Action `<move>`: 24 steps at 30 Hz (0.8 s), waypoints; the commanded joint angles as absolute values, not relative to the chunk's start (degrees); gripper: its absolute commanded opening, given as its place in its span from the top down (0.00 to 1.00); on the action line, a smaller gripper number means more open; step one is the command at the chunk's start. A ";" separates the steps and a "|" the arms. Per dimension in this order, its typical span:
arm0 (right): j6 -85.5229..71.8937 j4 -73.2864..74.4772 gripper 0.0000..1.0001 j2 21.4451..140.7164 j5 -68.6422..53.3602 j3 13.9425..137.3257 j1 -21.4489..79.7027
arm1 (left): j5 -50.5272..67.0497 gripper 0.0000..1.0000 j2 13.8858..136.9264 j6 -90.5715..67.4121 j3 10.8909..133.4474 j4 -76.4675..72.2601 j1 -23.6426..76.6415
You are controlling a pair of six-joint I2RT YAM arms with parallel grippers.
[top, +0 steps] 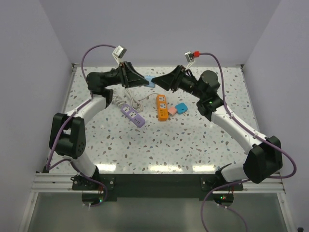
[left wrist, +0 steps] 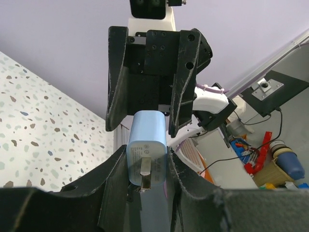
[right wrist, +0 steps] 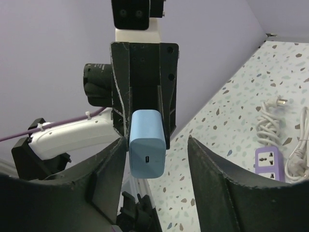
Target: Insert the plug
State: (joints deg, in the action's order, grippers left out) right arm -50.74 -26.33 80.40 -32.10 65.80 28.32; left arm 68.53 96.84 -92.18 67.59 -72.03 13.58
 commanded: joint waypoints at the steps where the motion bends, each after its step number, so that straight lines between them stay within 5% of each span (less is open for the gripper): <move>1: -51.77 -29.88 0.44 80.51 -34.63 66.71 28.04 | 67.33 1.00 97.03 -94.75 67.68 -85.61 13.97; 12: -51.68 -29.71 0.56 82.26 -40.25 68.47 28.21 | 66.80 1.00 98.09 -93.78 68.03 -85.08 15.29; 16: -51.59 -30.23 1.00 82.97 -38.60 69.17 28.13 | 67.32 1.00 97.91 -92.29 67.50 -82.27 15.56; 20: -48.70 -26.21 1.00 81.04 -34.12 69.52 27.08 | 68.11 0.51 95.63 -84.85 65.66 -74.20 15.38; 24: -43.60 -16.62 1.00 78.05 -30.59 70.84 22.34 | 67.85 0.28 92.56 -75.17 64.07 -59.47 13.28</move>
